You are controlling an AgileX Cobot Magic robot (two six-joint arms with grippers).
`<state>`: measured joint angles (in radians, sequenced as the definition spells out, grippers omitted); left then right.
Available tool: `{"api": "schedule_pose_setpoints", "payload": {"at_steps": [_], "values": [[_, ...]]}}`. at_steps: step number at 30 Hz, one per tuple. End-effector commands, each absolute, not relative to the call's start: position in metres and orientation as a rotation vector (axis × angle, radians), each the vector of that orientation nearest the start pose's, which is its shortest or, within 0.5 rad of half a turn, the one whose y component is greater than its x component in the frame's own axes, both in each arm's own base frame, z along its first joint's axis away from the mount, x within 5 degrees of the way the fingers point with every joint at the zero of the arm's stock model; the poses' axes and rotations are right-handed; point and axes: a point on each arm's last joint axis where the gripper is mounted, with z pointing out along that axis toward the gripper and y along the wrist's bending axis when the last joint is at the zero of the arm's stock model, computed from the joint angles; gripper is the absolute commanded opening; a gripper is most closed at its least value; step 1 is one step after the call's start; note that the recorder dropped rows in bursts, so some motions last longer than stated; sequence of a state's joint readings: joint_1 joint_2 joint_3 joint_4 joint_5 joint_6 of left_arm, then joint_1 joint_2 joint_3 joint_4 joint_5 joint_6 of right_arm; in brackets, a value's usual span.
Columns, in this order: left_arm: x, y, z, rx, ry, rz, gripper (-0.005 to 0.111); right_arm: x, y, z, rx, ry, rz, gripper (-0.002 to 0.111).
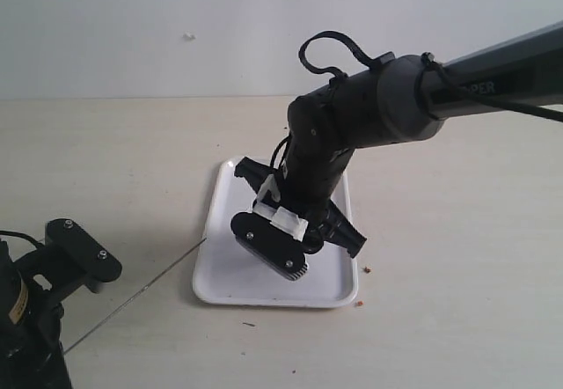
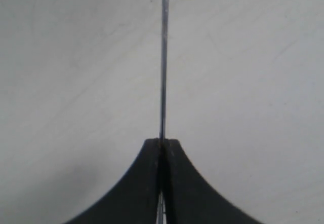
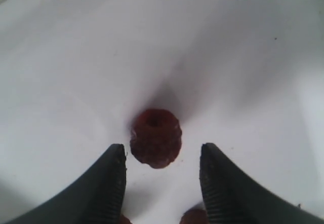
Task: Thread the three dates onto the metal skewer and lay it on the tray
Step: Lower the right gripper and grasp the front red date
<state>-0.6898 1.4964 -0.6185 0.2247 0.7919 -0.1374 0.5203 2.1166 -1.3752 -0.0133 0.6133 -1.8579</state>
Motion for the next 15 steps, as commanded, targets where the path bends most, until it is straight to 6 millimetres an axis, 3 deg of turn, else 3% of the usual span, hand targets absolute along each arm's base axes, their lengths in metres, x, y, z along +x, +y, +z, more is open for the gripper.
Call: {"api": "schedule_pose_setpoints", "payload": {"at_steps": [1,15], "values": [[0.171,-0.122,0.156,1.054,2.883,0.214,0.000,0.365,0.211,0.124,-2.692,1.024,-0.292,0.046],[0.171,-0.123,0.156,1.054,2.881,0.212,0.000,0.365,0.211,0.105,-2.721,1.035,-0.262,0.046]]}}
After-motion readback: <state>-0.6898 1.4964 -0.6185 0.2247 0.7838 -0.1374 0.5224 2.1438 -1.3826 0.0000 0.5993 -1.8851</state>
